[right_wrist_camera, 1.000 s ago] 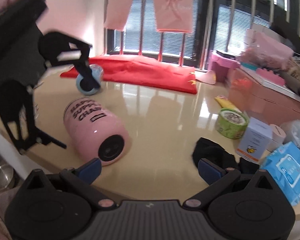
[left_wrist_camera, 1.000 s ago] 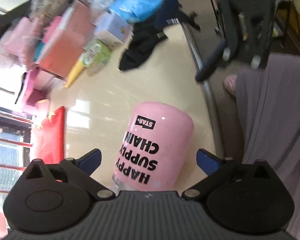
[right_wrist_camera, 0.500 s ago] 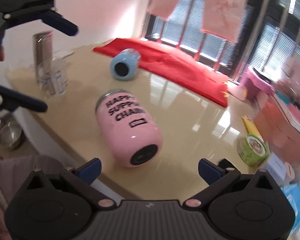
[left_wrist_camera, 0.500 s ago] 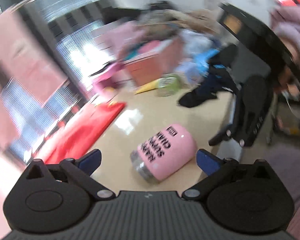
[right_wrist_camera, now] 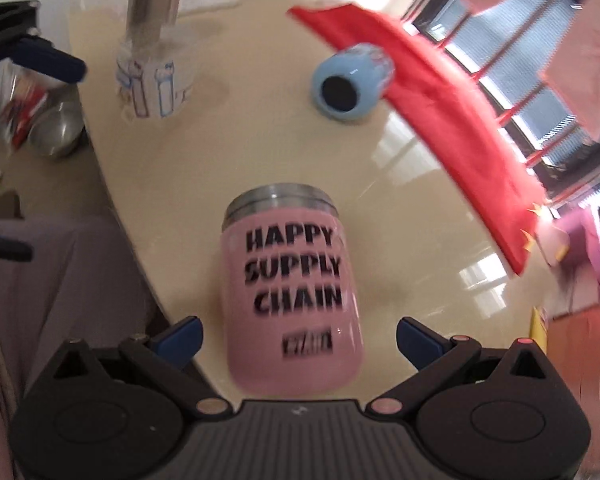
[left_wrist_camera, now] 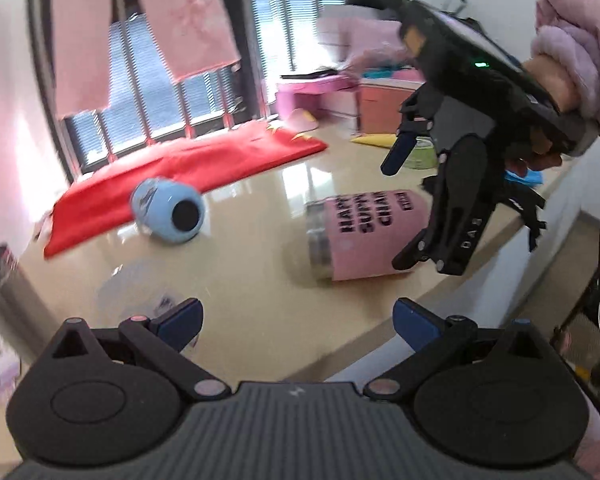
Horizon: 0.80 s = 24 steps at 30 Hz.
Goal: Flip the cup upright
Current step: 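Lift the pink tumbler with the right gripper and rotate it, then turn the tumbler open end up and lower it onto the table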
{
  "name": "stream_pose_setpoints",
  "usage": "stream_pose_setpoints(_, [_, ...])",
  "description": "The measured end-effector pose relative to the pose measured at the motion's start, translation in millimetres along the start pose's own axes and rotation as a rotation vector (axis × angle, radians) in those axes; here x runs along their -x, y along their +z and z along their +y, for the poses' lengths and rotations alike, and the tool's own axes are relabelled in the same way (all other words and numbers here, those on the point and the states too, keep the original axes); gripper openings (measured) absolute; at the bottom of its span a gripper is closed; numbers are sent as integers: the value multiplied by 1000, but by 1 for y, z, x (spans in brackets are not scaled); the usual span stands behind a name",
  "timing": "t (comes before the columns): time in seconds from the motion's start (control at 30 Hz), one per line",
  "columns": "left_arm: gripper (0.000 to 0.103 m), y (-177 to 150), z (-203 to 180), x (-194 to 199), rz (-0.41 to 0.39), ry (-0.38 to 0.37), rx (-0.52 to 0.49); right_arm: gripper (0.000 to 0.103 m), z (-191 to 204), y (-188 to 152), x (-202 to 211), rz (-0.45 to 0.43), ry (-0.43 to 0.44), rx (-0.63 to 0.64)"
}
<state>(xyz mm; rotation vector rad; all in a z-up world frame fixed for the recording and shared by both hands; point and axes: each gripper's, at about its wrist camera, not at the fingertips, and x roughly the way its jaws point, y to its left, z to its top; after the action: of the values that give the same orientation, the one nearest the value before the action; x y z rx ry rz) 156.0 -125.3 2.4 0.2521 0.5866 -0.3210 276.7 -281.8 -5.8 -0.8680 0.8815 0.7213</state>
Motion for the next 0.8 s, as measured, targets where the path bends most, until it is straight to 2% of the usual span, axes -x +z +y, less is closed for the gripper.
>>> stream_pose_setpoints(0.1, [103, -6, 5, -2, 19, 9, 29, 102, -6, 20, -25, 76, 37, -34])
stream_pose_setpoints(0.17, [103, -9, 8, -1, 20, 3, 33, 88, -12, 27, -39, 126, 75, -138])
stream_pose_setpoints(0.23, [103, -12, 12, 2, 13, 7, 35, 87, -18, 29, -43, 157, 94, -249])
stream_pose_setpoints(0.3, [103, -11, 16, 1, 12, 12, 53, 87, -26, 27, -44, 172, 114, -387])
stream_pose_setpoints(0.43, [103, -14, 26, 6, 4, 23, 99, 87, -42, 11, -44, 201, 187, -751])
stream_pose_setpoints(0.53, [103, -16, 32, 5, 12, 27, 127, 87, -45, -2, -43, 212, 181, -968])
stream_pose_setpoints(0.63, [103, -19, 38, 4, 19, 35, 161, 87, -43, -7, -41, 204, 155, -1086])
stream_pose_setpoints(0.8, [103, -23, 45, -4, 49, 50, 212, 87, -43, -9, -38, 170, 135, -1185])
